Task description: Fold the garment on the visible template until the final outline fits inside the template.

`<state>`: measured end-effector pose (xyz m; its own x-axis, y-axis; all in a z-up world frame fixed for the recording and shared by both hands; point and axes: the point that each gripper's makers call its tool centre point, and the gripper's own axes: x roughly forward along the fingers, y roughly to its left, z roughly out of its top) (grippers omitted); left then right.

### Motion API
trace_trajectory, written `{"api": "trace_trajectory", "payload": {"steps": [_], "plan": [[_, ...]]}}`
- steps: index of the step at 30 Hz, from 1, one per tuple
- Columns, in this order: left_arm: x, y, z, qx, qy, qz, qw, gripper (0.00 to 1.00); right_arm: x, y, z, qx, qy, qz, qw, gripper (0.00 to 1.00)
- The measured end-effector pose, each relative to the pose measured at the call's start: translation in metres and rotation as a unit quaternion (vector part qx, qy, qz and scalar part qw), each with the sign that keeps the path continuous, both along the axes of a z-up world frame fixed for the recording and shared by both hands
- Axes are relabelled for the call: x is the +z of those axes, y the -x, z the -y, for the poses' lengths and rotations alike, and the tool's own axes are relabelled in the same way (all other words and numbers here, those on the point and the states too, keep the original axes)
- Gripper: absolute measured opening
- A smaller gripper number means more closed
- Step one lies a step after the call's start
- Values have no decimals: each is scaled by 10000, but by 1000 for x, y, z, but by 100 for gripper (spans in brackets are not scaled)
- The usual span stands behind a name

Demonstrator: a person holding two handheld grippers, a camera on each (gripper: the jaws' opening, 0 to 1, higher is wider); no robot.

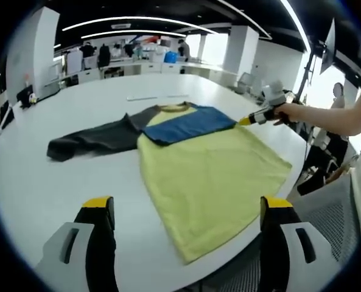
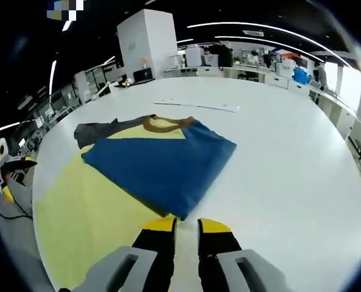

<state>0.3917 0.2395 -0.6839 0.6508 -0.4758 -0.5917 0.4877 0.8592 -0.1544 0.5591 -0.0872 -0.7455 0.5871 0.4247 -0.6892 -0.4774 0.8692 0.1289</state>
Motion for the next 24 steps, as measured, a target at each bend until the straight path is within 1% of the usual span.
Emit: {"api": "trace_trajectory", "payload": {"steps": [5, 9, 15, 17, 24], "plan": [[0, 0, 0, 7, 2, -6, 10000, 96, -4, -2, -5, 5, -17, -52, 10000, 5], [-1, 0, -1, 27, -2, -19, 10000, 95, -5, -3, -8, -39, -92, -78, 9999, 1], [-2, 0, -2, 39, -13, -20, 10000, 95, -6, -3, -9, -10, -67, -62, 10000, 0], [-1, 0, -1, 24, -21, -2, 10000, 95, -6, -3, -7, -14, -26, -60, 10000, 0], [1, -4, -2, 22, -35, 39, 10000, 95, -5, -3, 2, 51, 308, 17, 9995, 0]]}}
